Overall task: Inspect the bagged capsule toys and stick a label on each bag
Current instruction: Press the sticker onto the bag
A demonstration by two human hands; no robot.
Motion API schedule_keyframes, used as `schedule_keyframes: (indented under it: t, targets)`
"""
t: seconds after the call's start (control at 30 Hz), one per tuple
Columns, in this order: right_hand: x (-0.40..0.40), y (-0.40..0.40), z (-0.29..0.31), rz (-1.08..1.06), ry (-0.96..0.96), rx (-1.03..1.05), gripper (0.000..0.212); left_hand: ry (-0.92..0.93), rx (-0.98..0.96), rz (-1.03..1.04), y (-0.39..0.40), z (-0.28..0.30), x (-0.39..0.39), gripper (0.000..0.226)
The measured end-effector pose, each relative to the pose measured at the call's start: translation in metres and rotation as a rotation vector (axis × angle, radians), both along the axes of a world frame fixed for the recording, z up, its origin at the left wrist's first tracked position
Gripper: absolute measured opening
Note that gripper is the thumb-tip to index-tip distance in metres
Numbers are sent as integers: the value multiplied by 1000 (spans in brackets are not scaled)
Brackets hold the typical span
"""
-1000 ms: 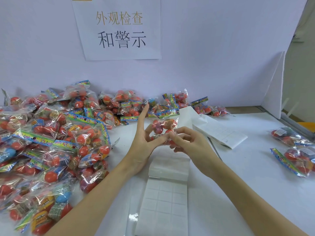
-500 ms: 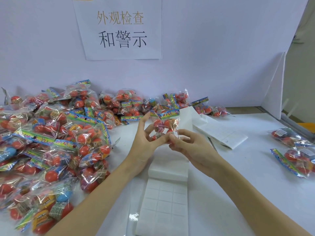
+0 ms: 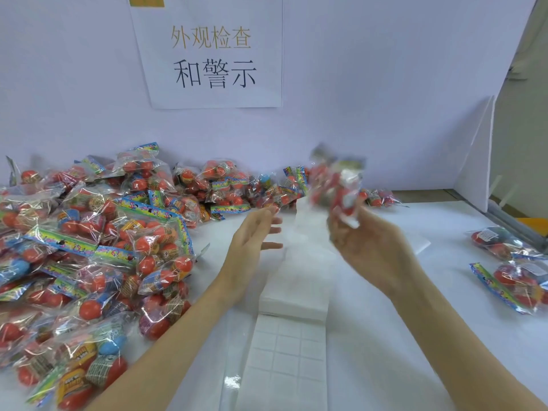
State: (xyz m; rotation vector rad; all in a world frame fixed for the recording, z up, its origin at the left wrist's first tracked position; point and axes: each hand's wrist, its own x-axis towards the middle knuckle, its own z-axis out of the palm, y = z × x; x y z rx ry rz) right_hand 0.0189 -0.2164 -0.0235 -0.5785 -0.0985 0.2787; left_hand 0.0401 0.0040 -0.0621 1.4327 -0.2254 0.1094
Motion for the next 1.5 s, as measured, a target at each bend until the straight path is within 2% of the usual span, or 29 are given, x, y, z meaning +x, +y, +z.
schedule_keyframes:
  t: [0.07, 0.1, 0.17, 0.27, 0.37, 0.4, 0.47, 0.53, 0.57, 0.67, 0.77, 0.87, 0.97, 1.03, 1.1, 1.2, 1.27, 1.37, 1.43, 1.5]
  targets:
    - [-6, -16, 9, 143, -101, 427, 31, -58, 75, 92, 1, 0, 2, 25]
    - [-8, -21, 11, 189, -127, 485, 44, -106, 183, 161, 2, -2, 4, 19]
    - [-7, -20, 10, 189, -112, 398, 56, -248, 493, 309, 7, -7, 6, 16]
    - [-3, -7, -1, 121, -52, 144, 52, -411, 1034, 403, 16, -12, 6, 31]
    - [1, 3, -8, 134, -31, -19, 48, -267, 1773, 563, 20, -2, 2, 41]
    - [1, 4, -9, 143, -30, -52, 46, -169, 1936, 621, 22, 5, 0, 43]
    - [1, 7, -11, 154, -26, -103, 43, 22, 2083, 689, 28, 16, -5, 48]
    - [2, 8, -12, 150, -27, -135, 41, 171, 2108, 686, 36, 22, -9, 49]
    - [2, 9, -13, 143, -28, -153, 40, 183, 2116, 673, 39, 24, -11, 48]
    - [3, 10, -14, 136, -18, -215, 41, 66, 2073, 635, 49, 27, -8, 44]
    - [4, 11, -16, 133, -1, -245, 39, -60, 1918, 555, 49, 26, -2, 39]
    - [4, 12, -18, 137, 8, -270, 38, -156, 1773, 530, 41, 25, 0, 44]
    - [5, 12, -20, 137, 16, -298, 37, -272, 1870, 573, 34, 24, -1, 48]
    - [4, 13, -19, 144, 16, -310, 36, -162, 1952, 693, 34, 24, -6, 48]
    - [4, 13, -19, 142, 13, -310, 36, -62, 1951, 709, 36, 22, -8, 48]
    - [2, 14, -18, 144, 21, -313, 34, -132, 1916, 596, 40, 22, -5, 50]
    - [2, 15, -18, 142, 26, -315, 33, -195, 1816, 549, 38, 28, -2, 50]
    - [2, 14, -17, 132, 35, -327, 32, -226, 1789, 599, 32, 30, -4, 44]
    - [1, 15, -17, 129, 36, -327, 31, -159, 1854, 702, 31, 28, -8, 42]
    - [2, 14, -17, 127, 38, -324, 30, -78, 1861, 718, 32, 23, -11, 45]
